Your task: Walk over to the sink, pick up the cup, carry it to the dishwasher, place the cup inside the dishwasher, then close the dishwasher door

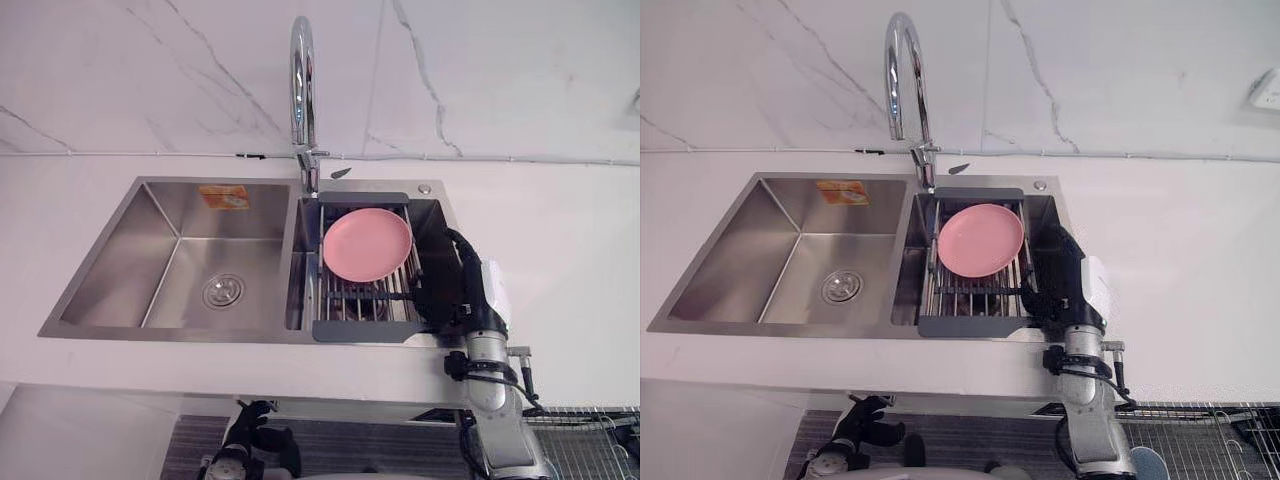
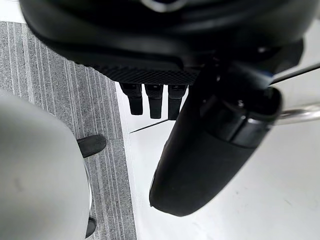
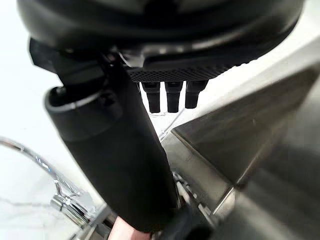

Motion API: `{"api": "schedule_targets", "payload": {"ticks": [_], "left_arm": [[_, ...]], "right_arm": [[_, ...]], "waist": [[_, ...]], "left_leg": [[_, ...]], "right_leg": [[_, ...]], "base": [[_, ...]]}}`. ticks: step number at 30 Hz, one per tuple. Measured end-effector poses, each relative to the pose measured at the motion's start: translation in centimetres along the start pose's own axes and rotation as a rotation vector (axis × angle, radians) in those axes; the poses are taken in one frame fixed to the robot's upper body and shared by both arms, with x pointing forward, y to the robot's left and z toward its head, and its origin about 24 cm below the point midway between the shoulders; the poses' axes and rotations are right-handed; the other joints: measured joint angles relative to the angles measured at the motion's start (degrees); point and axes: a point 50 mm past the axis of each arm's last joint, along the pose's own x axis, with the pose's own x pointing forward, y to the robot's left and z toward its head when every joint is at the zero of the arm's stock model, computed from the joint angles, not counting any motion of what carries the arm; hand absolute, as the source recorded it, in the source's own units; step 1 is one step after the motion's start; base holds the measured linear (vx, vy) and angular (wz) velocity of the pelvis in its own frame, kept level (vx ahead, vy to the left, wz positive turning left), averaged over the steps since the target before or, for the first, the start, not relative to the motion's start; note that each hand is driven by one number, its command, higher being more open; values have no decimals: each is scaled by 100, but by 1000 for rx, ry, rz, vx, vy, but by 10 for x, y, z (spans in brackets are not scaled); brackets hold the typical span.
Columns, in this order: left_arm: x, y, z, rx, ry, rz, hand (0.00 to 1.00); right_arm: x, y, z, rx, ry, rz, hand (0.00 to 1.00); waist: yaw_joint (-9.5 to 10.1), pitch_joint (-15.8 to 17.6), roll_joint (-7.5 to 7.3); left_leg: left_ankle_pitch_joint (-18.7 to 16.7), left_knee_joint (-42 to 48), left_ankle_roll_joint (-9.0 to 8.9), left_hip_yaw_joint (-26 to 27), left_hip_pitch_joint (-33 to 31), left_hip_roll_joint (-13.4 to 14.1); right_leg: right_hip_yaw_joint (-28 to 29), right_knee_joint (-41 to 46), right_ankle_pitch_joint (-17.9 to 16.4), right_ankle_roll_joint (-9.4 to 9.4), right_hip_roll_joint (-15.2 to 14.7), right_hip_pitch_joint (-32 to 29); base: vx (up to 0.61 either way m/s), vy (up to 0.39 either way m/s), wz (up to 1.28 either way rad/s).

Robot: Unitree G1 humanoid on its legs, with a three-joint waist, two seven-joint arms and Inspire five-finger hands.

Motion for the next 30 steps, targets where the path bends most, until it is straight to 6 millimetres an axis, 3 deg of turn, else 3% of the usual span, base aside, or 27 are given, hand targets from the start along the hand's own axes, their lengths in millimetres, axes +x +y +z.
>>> {"api": "schedule_targets", "payload": {"ticks": [11, 22, 30], "left_arm": [[0, 0, -1, 4, 0, -8, 90], [0, -1, 0, 16, -5, -12, 90], [0, -2, 0, 27, -9, -18, 90]], "right_arm": [[22, -14, 12, -134, -137, 23, 90], [35, 9, 25, -204, -247, 163, 90], [39, 15, 9, -299, -218, 244, 90]], "waist": [[-41, 0, 1], [-77, 1, 1], [-90, 7, 2]], "left_leg": [[5, -2, 7, -61, 0, -22], [7, -28, 7, -167, -21, -42], [14, -29, 6, -232, -31, -63]], "right_leg": [[-71, -10, 0, 0, -15, 29], [-212, -56, 0, -1, -22, 84], [-286, -66, 0, -1, -34, 111]], "base": [[-1, -3, 2], [-6, -15, 5], [-6, -10, 4]]}}
